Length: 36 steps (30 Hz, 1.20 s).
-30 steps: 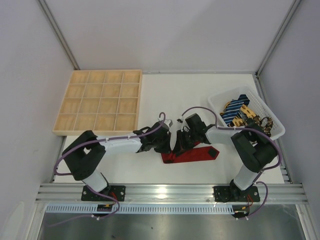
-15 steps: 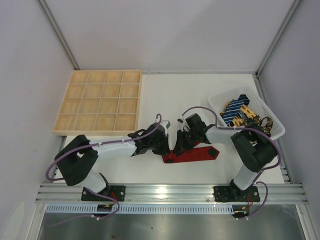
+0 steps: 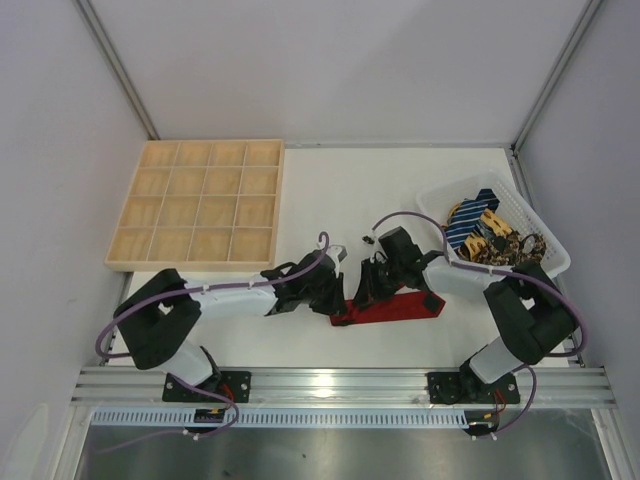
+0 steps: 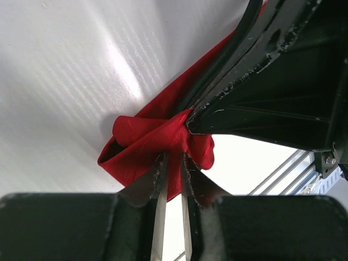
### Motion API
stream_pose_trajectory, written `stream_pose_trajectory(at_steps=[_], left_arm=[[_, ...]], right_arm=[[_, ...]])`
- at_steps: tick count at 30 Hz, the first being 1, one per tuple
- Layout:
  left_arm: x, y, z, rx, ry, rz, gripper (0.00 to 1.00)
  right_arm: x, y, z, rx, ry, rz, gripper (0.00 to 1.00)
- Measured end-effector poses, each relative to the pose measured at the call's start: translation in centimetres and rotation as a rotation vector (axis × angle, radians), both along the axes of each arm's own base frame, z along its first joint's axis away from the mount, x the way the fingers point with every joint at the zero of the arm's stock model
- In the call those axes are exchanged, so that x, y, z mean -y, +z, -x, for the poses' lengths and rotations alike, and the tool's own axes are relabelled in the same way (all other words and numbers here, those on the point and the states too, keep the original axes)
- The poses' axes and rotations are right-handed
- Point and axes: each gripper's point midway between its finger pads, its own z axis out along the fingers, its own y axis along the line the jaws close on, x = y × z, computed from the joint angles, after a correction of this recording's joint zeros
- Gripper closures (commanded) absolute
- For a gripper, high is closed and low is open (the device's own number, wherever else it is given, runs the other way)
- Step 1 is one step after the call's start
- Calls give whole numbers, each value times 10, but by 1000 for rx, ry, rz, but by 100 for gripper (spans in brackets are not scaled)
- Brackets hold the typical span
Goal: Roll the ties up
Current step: Roll the tie
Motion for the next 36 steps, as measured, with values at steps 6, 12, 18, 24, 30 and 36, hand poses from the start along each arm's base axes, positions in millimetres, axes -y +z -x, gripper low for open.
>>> stream_pose_trajectory(at_steps=[6,12,18,24,30,36], left_arm=[[9,-6,3,-20,-22,-1,76],[18,-8,0,-23,-31,8,74],[22,-7,-2,-16,-31,20,67],[22,-4,-3,-11,-28,16,65],[26,0,-8,-15,-24,0,66],[28,-12,-8,-37,-26,-20,69]], right_arm=[[9,-6,6,-5,-16,31,100],[17,-9,1,0,-36,49,100],[21,-12,-3,-1,-42,46,100],[22,-19,-5,-16,-41,42,100],[22,-21,-7,-22,-38,36,100],[21,-20,-6,-20,-29,31,96]])
